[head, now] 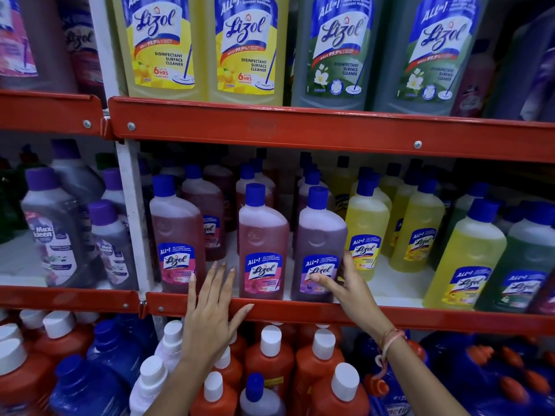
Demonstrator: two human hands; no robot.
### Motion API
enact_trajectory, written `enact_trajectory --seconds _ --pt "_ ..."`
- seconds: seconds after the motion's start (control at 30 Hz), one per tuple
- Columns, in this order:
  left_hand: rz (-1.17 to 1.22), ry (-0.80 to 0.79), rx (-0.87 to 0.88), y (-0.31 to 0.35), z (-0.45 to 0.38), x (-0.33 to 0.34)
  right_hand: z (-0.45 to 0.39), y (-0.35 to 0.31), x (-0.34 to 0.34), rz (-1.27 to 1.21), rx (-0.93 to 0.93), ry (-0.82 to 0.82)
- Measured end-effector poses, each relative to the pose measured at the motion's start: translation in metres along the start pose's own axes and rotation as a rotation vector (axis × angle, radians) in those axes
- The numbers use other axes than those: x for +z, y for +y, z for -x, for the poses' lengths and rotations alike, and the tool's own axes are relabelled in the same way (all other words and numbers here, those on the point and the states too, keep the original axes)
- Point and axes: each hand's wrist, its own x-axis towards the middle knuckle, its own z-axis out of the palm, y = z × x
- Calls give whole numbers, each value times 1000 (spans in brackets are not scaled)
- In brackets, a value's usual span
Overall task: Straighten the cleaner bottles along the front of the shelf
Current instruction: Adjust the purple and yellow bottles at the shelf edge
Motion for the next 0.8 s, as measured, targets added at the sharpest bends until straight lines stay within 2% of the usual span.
enact_trajectory --seconds 0.23,0.3,0.4,0.47,0.53,0.67,0.8 --pt "4 3 9 0 0 -1 10 -9 -7 -51 14 -53" --pt "1 2 9 0 0 -2 15 -10 -13 -49 -37 62" --pt "0 9 10 0 -1 0 10 -3 -33 54 -82 393" --pt "7 13 10 0 0 1 -4 4 -47 157 -34 465" --pt "5 24 12 -1 0 2 -20 7 -59 182 63 413" --pt "18 30 14 -1 0 2 -45 9 -70 10 251 221" --pt "18 21 15 -1 0 1 -56 15 -73 -10 289 170"
